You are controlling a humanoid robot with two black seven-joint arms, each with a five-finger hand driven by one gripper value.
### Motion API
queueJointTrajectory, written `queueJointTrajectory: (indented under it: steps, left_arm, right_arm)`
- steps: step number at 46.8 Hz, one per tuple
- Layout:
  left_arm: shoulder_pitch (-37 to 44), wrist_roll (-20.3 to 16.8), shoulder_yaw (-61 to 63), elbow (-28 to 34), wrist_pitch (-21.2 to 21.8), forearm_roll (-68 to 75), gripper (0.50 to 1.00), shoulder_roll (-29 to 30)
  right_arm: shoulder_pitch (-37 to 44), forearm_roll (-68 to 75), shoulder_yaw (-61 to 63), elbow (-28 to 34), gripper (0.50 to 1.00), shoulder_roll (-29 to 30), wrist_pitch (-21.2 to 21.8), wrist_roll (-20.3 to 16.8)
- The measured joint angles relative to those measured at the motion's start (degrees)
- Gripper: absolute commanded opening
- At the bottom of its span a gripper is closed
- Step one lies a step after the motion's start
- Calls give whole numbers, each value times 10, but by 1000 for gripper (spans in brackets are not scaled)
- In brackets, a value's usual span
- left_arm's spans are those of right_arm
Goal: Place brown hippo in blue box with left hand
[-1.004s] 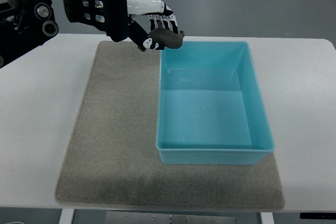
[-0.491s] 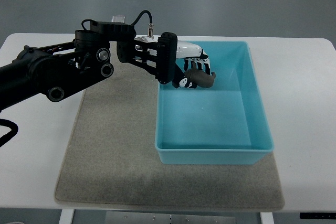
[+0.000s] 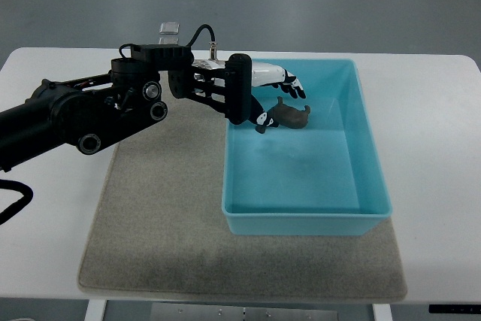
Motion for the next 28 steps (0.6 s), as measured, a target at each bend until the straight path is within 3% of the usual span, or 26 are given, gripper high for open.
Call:
queueJointTrajectory:
  steps: [9, 18, 28]
  left_arm:
    - [0, -2, -10, 2, 1, -23, 999, 2]
    - [-8, -2, -32, 6, 2, -170, 999, 16]
    - [-10, -2, -78, 60, -1, -293, 999, 29]
  right_arm:
    - [0, 0, 0, 0, 936, 0, 0, 0]
    - [0, 0, 0, 0, 936, 0, 0, 0]
    - [0, 0, 0, 0, 936, 0, 0, 0]
